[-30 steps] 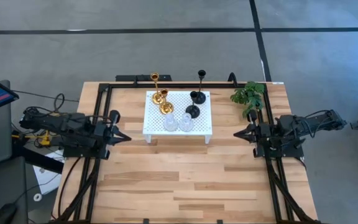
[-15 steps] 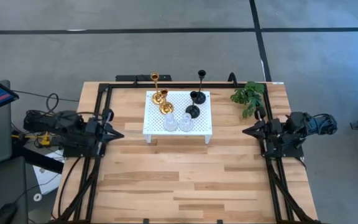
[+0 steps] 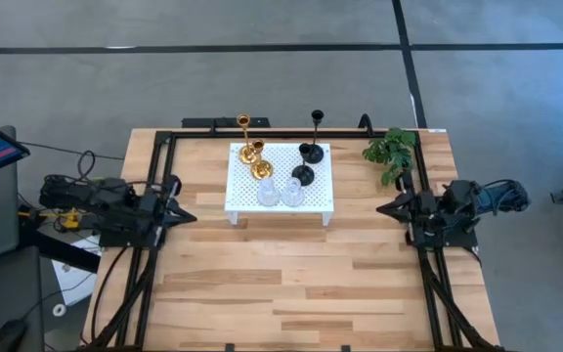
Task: Pick & Place candle stick holders
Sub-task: Return to Home Position
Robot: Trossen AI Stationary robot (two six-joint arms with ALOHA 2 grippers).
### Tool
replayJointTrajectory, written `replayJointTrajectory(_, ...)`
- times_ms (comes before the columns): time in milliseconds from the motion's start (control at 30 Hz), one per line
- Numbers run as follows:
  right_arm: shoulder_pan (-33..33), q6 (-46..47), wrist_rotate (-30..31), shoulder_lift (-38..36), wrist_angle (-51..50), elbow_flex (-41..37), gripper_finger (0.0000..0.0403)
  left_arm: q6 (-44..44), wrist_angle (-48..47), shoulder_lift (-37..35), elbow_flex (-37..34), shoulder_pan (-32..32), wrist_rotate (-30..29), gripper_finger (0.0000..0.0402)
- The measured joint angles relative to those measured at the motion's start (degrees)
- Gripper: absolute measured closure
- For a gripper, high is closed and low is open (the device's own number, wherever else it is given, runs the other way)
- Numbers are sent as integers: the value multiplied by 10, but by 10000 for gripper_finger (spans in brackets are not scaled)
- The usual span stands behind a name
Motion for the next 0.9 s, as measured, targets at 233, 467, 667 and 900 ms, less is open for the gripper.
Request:
replayJointTrajectory(233,0,34,1,0,87,-102,403,-4,22,0,-57,0,6,396)
replayJointTrajectory(467,0,60,0,0,112,-130,403,-8,39,0,-89,0,51,392)
replayJointTrajectory(667,2,62,-51,0,110,-130,403,-8,44,0,-92,0,51,396)
replayJointTrajectory(900,2,62,-89,0,114,-135,403,-8,50,0,-92,0,51,393)
